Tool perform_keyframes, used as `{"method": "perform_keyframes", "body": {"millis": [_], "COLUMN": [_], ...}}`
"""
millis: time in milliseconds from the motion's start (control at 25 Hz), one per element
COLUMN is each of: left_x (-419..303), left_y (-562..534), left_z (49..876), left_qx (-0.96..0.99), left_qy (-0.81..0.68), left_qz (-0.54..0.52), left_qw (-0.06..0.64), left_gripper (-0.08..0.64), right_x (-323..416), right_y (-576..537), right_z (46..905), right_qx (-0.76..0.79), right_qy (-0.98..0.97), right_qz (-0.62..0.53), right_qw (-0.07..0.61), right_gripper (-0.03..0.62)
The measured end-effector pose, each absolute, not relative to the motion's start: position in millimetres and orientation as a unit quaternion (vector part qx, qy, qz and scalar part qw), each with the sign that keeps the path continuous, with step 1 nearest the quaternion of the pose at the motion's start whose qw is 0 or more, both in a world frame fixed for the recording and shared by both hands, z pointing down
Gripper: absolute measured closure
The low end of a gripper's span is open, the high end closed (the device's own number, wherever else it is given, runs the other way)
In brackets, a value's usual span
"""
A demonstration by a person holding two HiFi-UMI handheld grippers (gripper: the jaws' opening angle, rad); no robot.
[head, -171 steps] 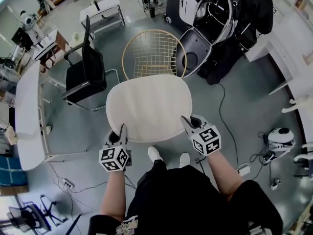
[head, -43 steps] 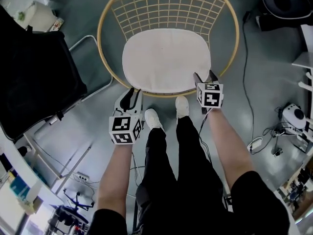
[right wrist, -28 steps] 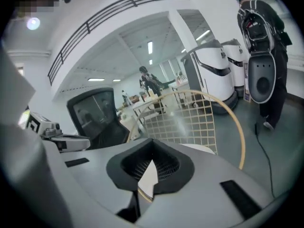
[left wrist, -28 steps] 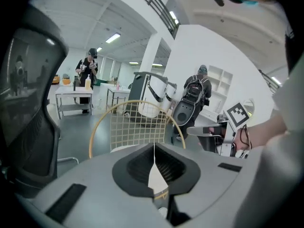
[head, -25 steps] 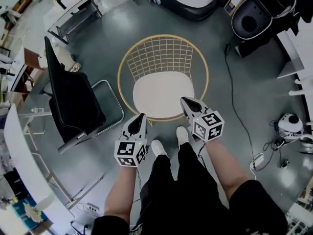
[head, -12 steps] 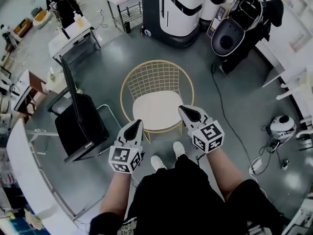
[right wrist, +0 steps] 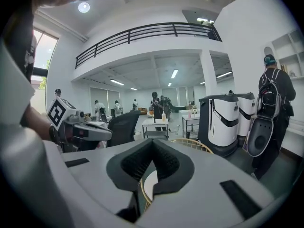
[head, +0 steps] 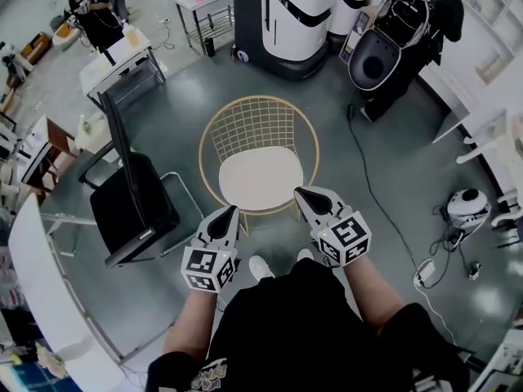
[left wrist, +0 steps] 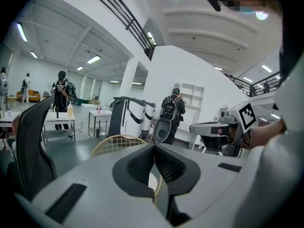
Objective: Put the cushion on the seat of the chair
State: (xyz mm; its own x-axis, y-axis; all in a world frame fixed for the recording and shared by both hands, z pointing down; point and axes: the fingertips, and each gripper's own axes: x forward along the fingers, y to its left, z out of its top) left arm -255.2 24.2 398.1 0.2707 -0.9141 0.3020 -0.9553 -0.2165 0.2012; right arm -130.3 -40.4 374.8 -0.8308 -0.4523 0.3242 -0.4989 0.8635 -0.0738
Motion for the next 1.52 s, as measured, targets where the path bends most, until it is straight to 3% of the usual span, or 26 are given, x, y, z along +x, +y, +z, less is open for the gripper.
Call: {"method": "perform_keyframes", "body": {"millis": [320,920,1520], "left_x": [-219.4,-111.5,-69.8], "left_y": [46.3,77.2,81.2], "left_z": [387.8,392.5,410.3], "left_qx": [0.768,0.733,0.724], "left_qy": [-0.616,-0.652,-0.657], "left_qz": [0.066,0.068,0.065], "left_qw": [0.162,0.180,0.203], "left_gripper": [0.541,0.541,0.541], "right_x": [-112.5,-12.7,20.6], "right_y": [-13.4,12.8,9.6], "right_z": [373.1,385.3,400.8], "right_qx": [0.205,0.154,0.148], "right_qy": [-0.963,-0.970,-0.969], "right_qz": [0.063,0.090,0.106], "right_qw": [0.163,0.167,0.167], "right_gripper": [0.580,0.581,0.580]}}
